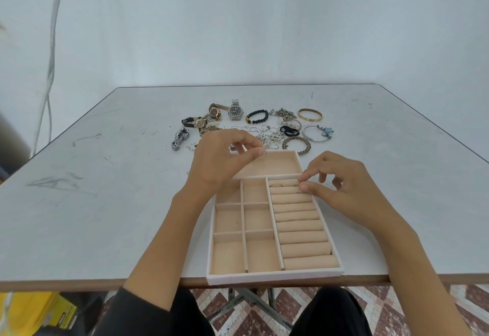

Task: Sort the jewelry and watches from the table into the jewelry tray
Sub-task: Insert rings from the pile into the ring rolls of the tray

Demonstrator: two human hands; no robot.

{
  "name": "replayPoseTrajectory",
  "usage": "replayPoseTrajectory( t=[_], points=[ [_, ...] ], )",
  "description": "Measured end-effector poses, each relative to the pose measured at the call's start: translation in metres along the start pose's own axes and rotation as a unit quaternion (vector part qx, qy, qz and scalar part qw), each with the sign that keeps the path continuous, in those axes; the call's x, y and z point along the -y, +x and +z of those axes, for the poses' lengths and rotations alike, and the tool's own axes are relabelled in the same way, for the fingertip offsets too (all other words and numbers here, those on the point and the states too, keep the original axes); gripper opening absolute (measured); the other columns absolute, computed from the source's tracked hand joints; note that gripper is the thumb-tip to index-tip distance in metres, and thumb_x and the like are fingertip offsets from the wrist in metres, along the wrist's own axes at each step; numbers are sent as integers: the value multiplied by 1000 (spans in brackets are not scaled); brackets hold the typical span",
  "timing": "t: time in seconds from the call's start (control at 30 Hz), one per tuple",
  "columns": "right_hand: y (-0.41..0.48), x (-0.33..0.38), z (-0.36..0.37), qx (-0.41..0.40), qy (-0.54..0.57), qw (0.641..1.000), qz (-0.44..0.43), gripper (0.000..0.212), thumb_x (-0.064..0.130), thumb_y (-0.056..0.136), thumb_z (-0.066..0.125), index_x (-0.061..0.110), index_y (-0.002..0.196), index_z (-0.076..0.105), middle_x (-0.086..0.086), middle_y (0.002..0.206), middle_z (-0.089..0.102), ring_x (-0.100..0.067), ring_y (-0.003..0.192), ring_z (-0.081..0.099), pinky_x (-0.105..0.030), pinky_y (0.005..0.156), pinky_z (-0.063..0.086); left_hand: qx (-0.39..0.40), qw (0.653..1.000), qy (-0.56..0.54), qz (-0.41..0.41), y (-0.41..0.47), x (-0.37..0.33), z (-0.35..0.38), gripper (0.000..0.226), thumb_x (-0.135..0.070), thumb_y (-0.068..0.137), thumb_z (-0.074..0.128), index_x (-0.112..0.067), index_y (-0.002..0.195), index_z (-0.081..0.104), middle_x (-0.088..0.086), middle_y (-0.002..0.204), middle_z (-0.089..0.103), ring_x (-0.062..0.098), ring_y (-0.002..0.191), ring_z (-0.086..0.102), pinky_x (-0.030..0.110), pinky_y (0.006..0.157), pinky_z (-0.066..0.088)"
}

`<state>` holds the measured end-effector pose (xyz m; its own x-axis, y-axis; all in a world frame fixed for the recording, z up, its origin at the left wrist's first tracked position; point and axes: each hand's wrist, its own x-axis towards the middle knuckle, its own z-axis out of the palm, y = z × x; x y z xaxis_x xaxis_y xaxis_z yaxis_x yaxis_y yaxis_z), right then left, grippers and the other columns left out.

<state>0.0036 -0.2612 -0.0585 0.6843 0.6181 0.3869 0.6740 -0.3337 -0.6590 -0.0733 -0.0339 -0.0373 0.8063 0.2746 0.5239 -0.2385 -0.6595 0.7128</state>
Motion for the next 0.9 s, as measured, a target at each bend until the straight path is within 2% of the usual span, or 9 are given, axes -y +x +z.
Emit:
replayPoseTrajectory(
  t=[0.17, 0.27, 0.33, 0.37, 0.4, 0.47, 0.57, 0.67, 0.9],
  points=[
    [0, 3, 0, 0, -9, 1000, 4, 3, 32, 78, 75, 34, 79, 72, 12, 88, 63, -13, 78, 56, -23, 63, 35, 9, 1000, -5, -10, 0, 0, 0, 6, -38, 71, 76, -35, 75, 73, -14, 76, 72, 7, 69, 61, 44, 77, 54],
    [-2, 2, -1, -26, -25, 999, 19, 6, 35, 87, 64, 33, 84, 70, 15, 91, 64, -7, 81, 56, -24, 64, 37, 18, 1000, -3, -18, 0, 2, 1, 7, -39, 72, 76, -35, 76, 73, -14, 77, 72, 7, 70, 62, 42, 78, 54],
    [-4, -1, -2, -59, -95, 993, 45, 17, 33, 95, 51, 31, 96, 68, 17, 101, 63, -1, 88, 55, -27, 71, 40, 24, 999, -13, -25, 0, 2, 0, 6, -34, 72, 79, -32, 76, 74, -11, 76, 72, 5, 69, 61, 32, 78, 53],
    [-6, -2, -2, -63, -126, 988, 62, 22, 33, 98, 46, 31, 106, 66, 18, 112, 61, 1, 98, 54, -28, 79, 42, 29, 999, -20, -27, 0, 1, 0, 7, -31, 73, 81, -29, 76, 75, -10, 75, 72, 3, 68, 59, 22, 76, 50],
    [-8, -3, -2, -48, -144, 985, 85, 28, 33, 99, 42, 30, 119, 62, 17, 127, 55, -3, 116, 49, -26, 91, 38, 37, 998, -27, -32, 0, -1, -1, 8, -27, 73, 82, -25, 77, 75, -8, 74, 72, 1, 66, 58, 13, 73, 45],
    [-14, -3, 0, 35, -173, 974, 139, 44, 38, 101, 33, 29, 143, 40, 12, 154, 28, -7, 142, 22, -23, 109, 19, 62, 996, -37, -42, -1, -6, 1, 8, -23, 72, 83, -21, 77, 76, -5, 73, 72, -1, 64, 55, 5, 68, 38],
    [-18, -5, 6, 151, -280, 936, 150, 55, 45, 100, 15, 30, 153, 7, 8, 161, -6, -10, 148, -8, -33, 119, -3, 101, 993, -45, -37, -3, -11, 1, 10, -21, 70, 84, -19, 76, 77, -2, 73, 72, 1, 66, 57, 5, 68, 38],
    [-16, -3, 6, 164, -310, 923, 157, 55, 44, 101, 10, 32, 153, -1, 7, 161, -10, -12, 148, -10, -36, 118, -5, 152, 987, -56, -19, -6, -16, 0, 12, -17, 69, 84, -15, 77, 76, -1, 75, 73, 0, 66, 58, 5, 69, 40],
    [-15, -4, 7, 166, -316, 920, 160, 55, 46, 100, 11, 33, 152, -1, 8, 161, -10, -12, 148, -10, -37, 119, -4, 208, 977, -43, 9, -9, -15, 2, 12, -19, 68, 85, -19, 76, 76, -8, 74, 72, 0, 67, 55, 7, 69, 40]
  ],
)
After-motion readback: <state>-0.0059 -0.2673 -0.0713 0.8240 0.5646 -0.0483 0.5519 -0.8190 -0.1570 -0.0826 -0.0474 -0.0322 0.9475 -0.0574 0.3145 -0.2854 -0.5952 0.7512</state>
